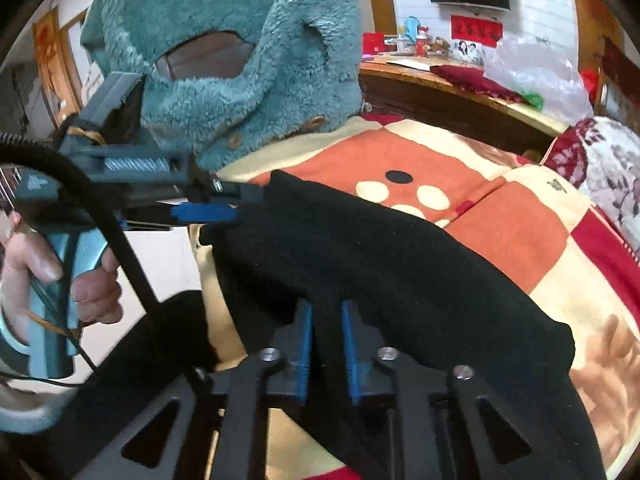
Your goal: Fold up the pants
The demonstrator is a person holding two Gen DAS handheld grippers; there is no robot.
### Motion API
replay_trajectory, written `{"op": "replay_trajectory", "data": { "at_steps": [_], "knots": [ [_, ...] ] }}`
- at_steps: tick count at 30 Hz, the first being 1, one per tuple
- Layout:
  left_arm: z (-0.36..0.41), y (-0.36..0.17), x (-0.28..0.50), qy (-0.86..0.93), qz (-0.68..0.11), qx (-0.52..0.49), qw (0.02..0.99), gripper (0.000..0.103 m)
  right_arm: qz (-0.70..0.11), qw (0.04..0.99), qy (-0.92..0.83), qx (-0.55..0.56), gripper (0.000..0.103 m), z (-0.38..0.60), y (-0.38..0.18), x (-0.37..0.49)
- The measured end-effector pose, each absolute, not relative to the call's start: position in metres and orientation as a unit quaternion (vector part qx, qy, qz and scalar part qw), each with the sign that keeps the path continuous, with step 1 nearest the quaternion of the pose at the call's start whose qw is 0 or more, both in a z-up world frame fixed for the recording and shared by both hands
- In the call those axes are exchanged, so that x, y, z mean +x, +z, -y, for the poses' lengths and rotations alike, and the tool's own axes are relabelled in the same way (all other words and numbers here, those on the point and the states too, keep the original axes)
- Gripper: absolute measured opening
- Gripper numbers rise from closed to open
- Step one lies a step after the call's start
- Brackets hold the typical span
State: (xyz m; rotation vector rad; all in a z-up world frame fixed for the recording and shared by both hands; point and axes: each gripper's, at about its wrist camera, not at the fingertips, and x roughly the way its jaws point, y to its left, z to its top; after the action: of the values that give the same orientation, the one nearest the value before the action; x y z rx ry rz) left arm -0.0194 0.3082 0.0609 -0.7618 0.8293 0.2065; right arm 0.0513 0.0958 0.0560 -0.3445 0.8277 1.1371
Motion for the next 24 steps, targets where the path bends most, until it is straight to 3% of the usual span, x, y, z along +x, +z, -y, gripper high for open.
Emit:
{"op": "replay_trajectory", "data": {
  "at_steps": [1,7,9,10,11,18,24],
  "knots": [
    [-0.308,0.064,-0.018,0.095,-0.392,-0.354,0.844,0.015,-0.380,0.747,0.525,-0.151,0.010,-0.095,0.058,0.052],
    [-0.310,0.097,-0.034,0.065,-0.365,-0.354,0.858,0.018,-0.386,0.747,0.533,-0.099,0.008,-0.089,0.076,0.062],
    [-0.304,0.100,-0.043,0.055,-0.368,-0.363,0.854,0.047,-0.386,0.749,0.531,-0.093,0.008,-0.090,0.079,0.066],
    [-0.301,0.099,-0.046,0.047,-0.368,-0.374,0.850,0.070,-0.384,0.749,0.531,-0.094,0.008,-0.091,0.081,0.067],
    [-0.299,0.097,-0.049,0.042,-0.364,-0.389,0.845,0.075,-0.384,0.749,0.532,-0.094,0.008,-0.092,0.082,0.068],
    [-0.289,0.063,-0.049,0.047,-0.372,-0.481,0.793,0.075,-0.389,0.745,0.535,-0.087,0.008,-0.091,0.081,0.068],
    [-0.300,0.052,-0.038,0.080,-0.355,-0.502,0.785,0.075,-0.389,0.740,0.542,-0.084,0.008,-0.089,0.080,0.066]
  ]
}}
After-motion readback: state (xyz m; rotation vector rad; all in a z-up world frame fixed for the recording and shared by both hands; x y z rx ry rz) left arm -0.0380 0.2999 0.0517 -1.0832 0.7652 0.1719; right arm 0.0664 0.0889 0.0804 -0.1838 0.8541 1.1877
